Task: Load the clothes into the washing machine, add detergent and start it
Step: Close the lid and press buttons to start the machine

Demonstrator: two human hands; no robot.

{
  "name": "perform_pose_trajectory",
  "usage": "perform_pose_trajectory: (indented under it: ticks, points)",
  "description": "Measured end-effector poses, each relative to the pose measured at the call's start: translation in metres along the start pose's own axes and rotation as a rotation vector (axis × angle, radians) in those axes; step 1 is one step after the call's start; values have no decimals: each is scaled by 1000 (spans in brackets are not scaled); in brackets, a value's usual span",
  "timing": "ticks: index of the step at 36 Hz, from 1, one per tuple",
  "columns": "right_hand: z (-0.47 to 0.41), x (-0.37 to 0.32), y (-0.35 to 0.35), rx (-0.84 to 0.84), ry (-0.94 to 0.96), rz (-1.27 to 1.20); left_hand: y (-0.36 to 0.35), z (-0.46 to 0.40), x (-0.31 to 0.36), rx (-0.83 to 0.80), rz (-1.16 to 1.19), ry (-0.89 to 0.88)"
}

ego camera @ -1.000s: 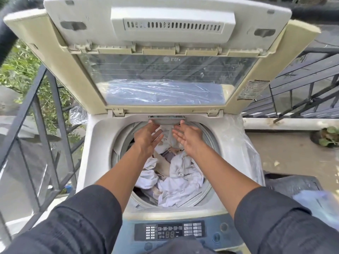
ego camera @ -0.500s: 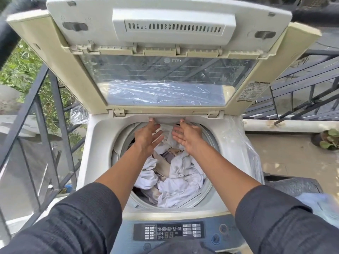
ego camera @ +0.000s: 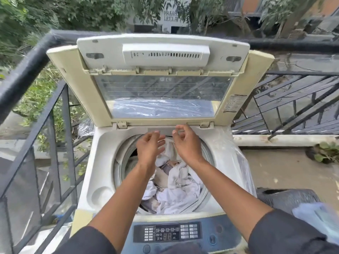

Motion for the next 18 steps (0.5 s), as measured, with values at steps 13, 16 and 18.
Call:
perform_pose_trajectory:
  ticks: [13, 16, 18]
  points:
    - [23, -136, 80, 543, 786, 488, -39, 53, 160, 134, -586, -1039]
    - [15, -160, 95, 657, 845, 581, -45, 53, 197, 213, -677, -1292]
    - [8, -173, 102, 700, 844, 610, -49, 49, 219, 289, -771, -1366]
Point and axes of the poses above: each hand's wrist, its own z-axis away from the middle knuckle, its own y-axis out of the back of the hand, x = y × z, the point moved 1 cm from there along -z, towards the middle knuckle, and after that the axes turned 9 degrees about -x, right-handed, at the moved point
